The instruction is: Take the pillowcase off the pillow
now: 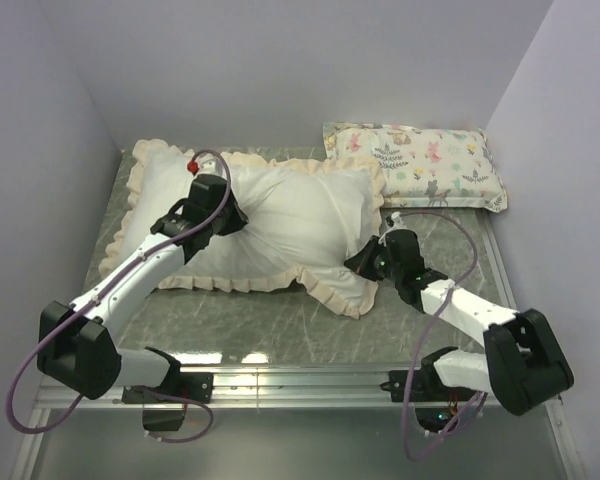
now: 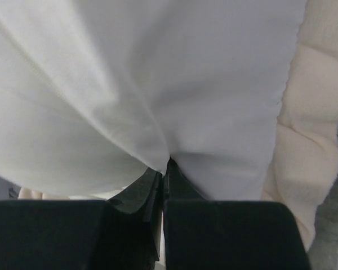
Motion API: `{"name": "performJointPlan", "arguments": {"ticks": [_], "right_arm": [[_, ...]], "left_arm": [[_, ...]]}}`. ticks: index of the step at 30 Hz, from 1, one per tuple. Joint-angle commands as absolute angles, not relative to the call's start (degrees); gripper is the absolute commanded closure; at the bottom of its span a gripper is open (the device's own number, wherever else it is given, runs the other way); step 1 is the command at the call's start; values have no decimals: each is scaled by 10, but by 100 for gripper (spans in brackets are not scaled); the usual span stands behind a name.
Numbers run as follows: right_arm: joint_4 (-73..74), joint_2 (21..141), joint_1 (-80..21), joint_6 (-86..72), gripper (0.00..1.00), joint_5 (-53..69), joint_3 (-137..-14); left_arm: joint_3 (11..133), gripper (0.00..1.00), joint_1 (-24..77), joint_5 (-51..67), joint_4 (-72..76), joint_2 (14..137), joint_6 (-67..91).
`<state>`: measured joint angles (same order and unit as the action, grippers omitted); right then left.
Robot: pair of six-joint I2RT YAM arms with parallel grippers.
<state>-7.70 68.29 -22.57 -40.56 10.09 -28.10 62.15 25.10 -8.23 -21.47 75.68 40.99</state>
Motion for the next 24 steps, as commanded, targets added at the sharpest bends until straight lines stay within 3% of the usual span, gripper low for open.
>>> {"name": "performJointPlan", "arguments": {"ticks": [1, 5, 6, 8, 9, 12, 24], "right_arm": [[-111, 757, -202, -416, 100, 99, -244], [-133, 770, -210, -418, 100, 113, -241], [-127, 765, -212, -417, 100, 107, -241], [-122, 757, -214, -414, 100, 99, -238], [-120, 751, -213, -412, 100, 98, -237], [-116, 741, -214, -410, 100, 95, -236], [-102, 728, -221, -406, 100, 92, -244]], "left_arm": [[582, 99, 222, -87, -171, 733, 387], [549, 94, 267, -87, -156, 731, 372], [550, 78, 279, -97, -161, 730, 368], [566, 59, 315, -132, -170, 717, 356], [575, 42, 326, -145, -175, 715, 352], [615, 23, 367, -175, -198, 708, 329], [791, 13, 556, -325, -285, 823, 294]]}}
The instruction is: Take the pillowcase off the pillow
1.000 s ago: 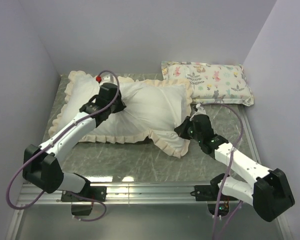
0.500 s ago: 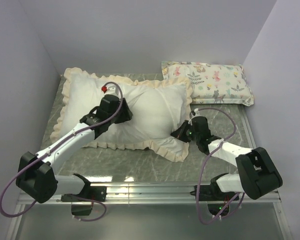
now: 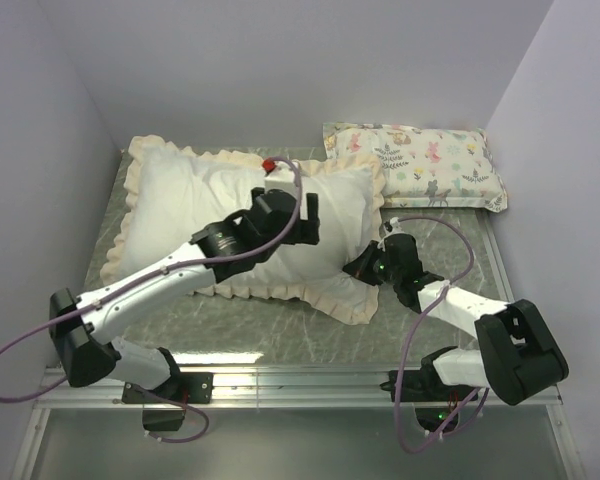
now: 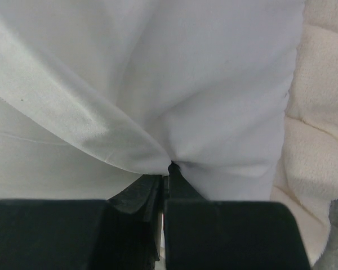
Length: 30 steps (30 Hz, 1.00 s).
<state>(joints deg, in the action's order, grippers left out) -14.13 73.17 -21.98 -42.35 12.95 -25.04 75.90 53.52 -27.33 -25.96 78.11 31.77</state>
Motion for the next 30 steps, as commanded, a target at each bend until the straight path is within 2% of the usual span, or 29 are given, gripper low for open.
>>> {"name": "performJointPlan", "arguments": {"ticks": [1, 7, 10, 17, 19, 20, 21, 22, 24, 26, 27, 29, 30], "right_arm": [[-100, 726, -221, -405, 100, 91, -244], [-91, 716, -221, -402, 100, 89, -245], [-88, 709, -221, -401, 100, 88, -244], [-69, 683, -221, -396, 100, 85, -249], [-55, 672, -221, -389, 100, 81, -253], [-42, 663, -221, -388, 100, 79, -257], [-36, 657, -221, -384, 93, 74, -261], [-30, 652, -221, -380, 89, 74, -266], [-13, 636, -224, -373, 79, 69, -272], [10, 631, -230, -361, 76, 66, -287], [17, 630, -234, -359, 78, 62, -292], [35, 625, -236, -352, 87, 55, -301], [40, 621, -238, -352, 99, 52, -301]], "left_arm": [[808, 13, 566, -323, -286, 837, 289], [868, 9, 585, -351, -301, 966, 270], [903, 1, 578, -390, -351, 1051, 283], [903, 3, 563, -331, -340, 1116, 287], [913, 53, 552, -328, -346, 1131, 292], [915, 71, 549, -330, -347, 1132, 293], [919, 96, 546, -332, -348, 1132, 294], [922, 100, 536, -332, -348, 1126, 297], [926, 99, 524, -325, -337, 1112, 301], [925, 100, 495, -295, -320, 1083, 312], [919, 100, 484, -278, -299, 1072, 321], [916, 99, 453, -252, -282, 1043, 330], [921, 99, 443, -250, -280, 1037, 339]]}}
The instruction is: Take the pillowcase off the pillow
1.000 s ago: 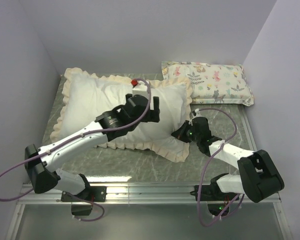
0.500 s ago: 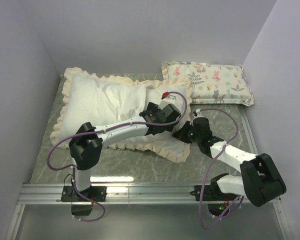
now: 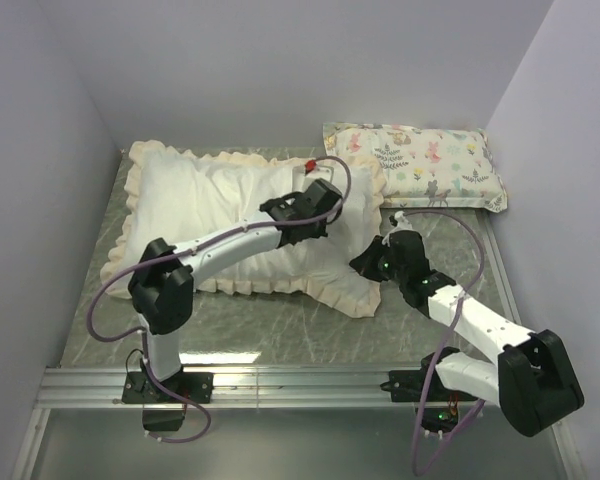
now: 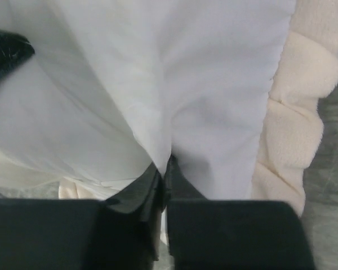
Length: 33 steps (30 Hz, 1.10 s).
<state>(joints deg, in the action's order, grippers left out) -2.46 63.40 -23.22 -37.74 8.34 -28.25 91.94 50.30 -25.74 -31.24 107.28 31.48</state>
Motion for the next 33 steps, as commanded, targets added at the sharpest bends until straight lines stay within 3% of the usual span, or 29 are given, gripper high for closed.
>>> {"name": "performJointPlan", "arguments": {"ticks": [1, 10, 26, 31, 33], "right_arm": [[44, 617, -240, -351, 100, 48, -300], [88, 552, -251, -358, 100, 20, -280], [20, 591, -251, -388, 100, 6, -228], [11, 620, -251, -383, 99, 11, -252], [16, 628, -251, -376, 89, 4, -269]], "left_arm": [[924, 100, 425, -247, -277, 1029, 342], [871, 100, 264, -74, -179, 1012, 433], [909, 100, 149, 82, -198, 991, 445], [801, 99, 163, 136, -142, 917, 443], [733, 99, 186, 141, -119, 883, 434]]}}
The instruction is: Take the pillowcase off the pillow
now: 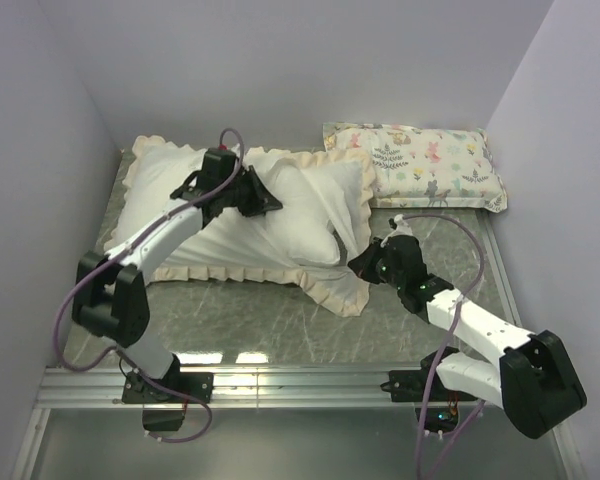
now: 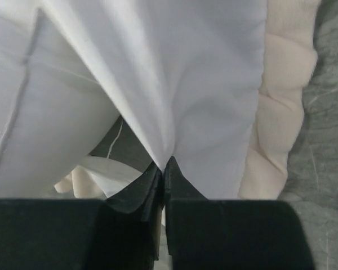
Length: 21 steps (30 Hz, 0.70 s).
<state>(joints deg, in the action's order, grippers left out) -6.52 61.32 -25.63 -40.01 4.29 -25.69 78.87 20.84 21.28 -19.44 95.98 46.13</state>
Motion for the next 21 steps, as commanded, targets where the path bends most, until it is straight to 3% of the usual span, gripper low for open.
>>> {"name": "performJointPlan", "arguments": {"ticks": [1, 4, 5, 11, 15, 21], "right_arm": [[18, 637, -252, -367, 86, 1, -288], [25, 656, -251, -350, 70, 1, -327], [30, 658, -252, -345, 61, 1, -337], [51, 602, -305, -302, 26, -57, -392], [59, 569, -394, -277, 15, -114, -426], [67, 659, -425, -264, 13, -141, -475]], "left_arm": [[705, 99, 193, 141, -107, 840, 432], [588, 99, 227, 127, -64, 749, 437], [548, 100, 235, 121, -60, 732, 437], [464, 99, 277, 74, -55, 670, 446], [454, 99, 302, 56, -47, 660, 453], [466, 99, 342, 28, -62, 654, 450]]}}
